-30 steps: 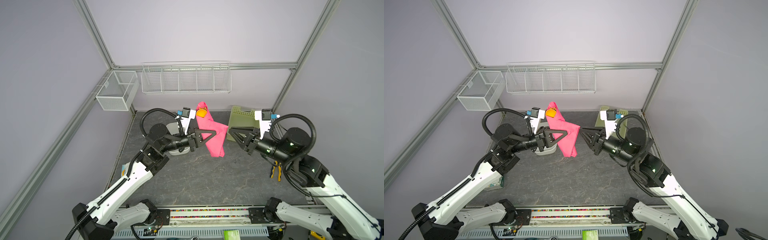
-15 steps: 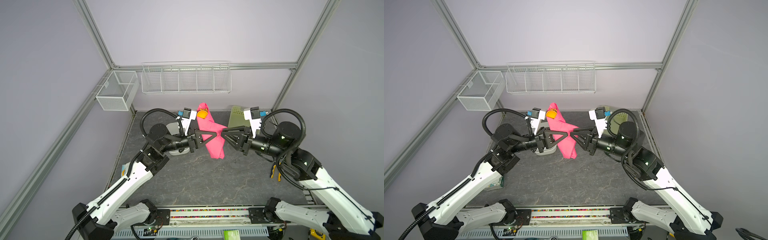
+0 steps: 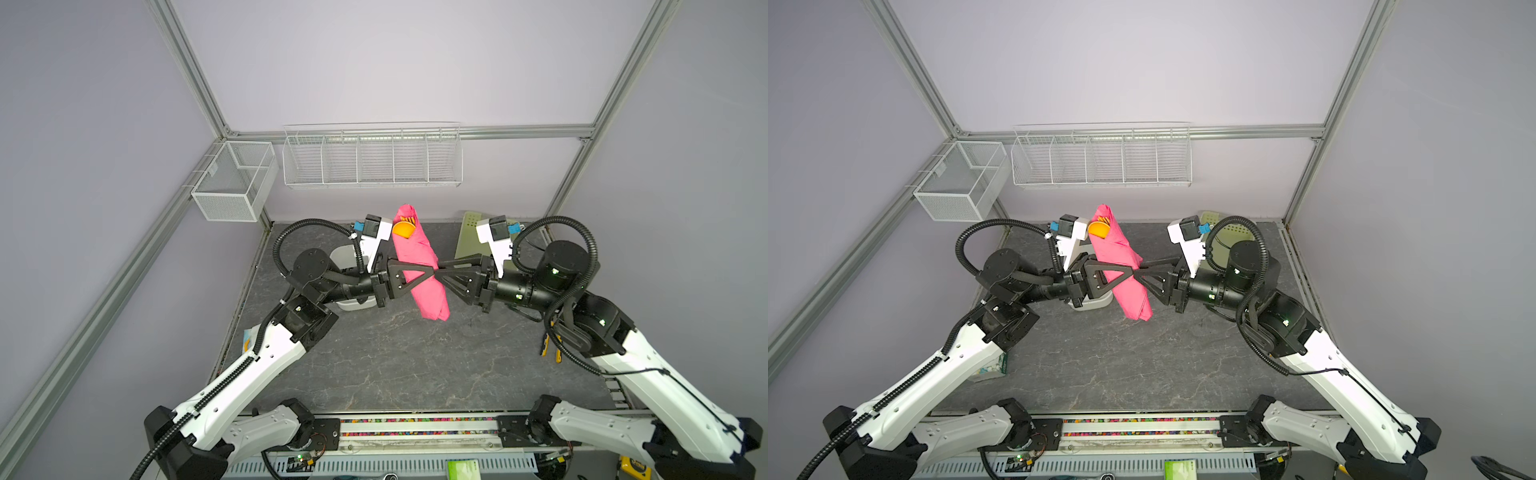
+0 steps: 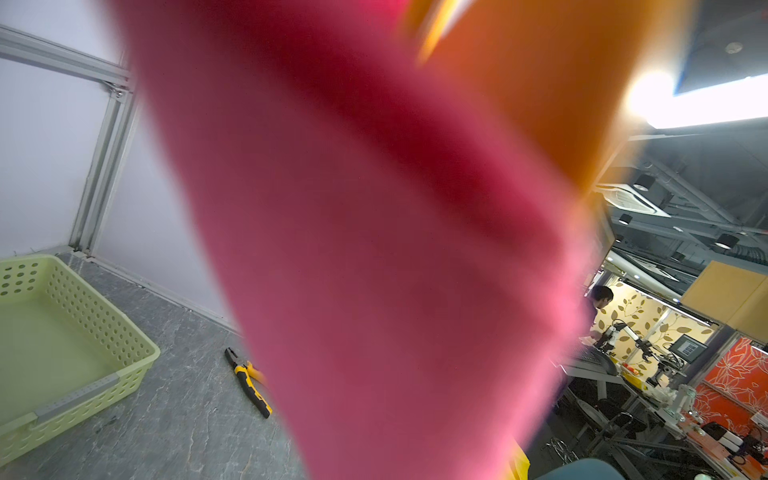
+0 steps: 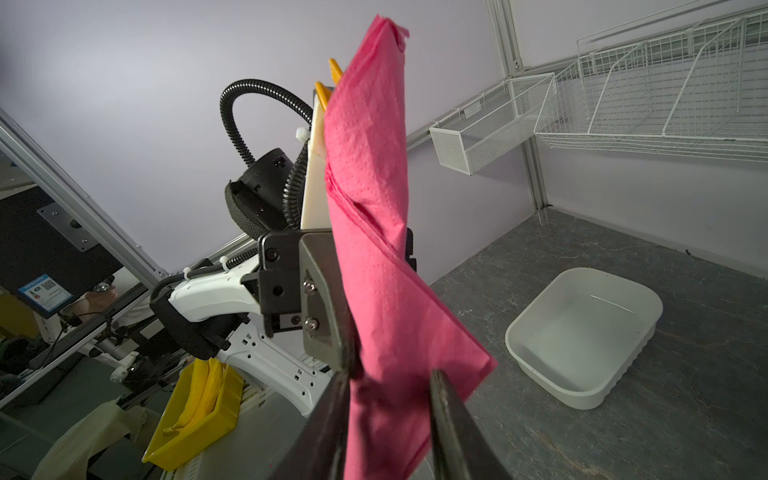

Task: Place the utensils on the paper napkin and roll it up

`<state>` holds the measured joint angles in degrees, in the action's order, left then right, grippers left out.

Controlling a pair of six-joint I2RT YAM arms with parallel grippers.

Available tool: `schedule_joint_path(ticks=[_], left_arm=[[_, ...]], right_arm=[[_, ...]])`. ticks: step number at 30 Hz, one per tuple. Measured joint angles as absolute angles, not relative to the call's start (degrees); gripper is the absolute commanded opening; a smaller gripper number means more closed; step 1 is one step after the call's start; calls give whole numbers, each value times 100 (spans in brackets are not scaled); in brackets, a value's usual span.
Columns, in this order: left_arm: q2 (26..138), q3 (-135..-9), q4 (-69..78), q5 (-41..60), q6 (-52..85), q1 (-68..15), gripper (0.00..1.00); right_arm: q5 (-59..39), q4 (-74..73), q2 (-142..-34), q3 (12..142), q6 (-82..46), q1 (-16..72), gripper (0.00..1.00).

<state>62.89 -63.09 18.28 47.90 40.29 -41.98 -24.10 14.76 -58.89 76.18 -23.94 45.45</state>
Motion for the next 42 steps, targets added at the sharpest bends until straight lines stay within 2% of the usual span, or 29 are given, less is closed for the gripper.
schedule_joint_path(ticks=[17, 31, 42], left_arm=[[6292, -6309, 1977, 4849, 4134, -4198, 0], [6235, -6331, 1848, 4851, 4084, -4202, 0], [6215, -6366, 1806, 4893, 4029, -4230, 0]], right_arm=[[-2993, 1308, -5972, 7618, -2394, 4582, 34], [-2783, 1605, -6219, 7933, -2110, 4890, 28], [-2613, 1754, -6228, 8009, -1922, 5026, 34]])
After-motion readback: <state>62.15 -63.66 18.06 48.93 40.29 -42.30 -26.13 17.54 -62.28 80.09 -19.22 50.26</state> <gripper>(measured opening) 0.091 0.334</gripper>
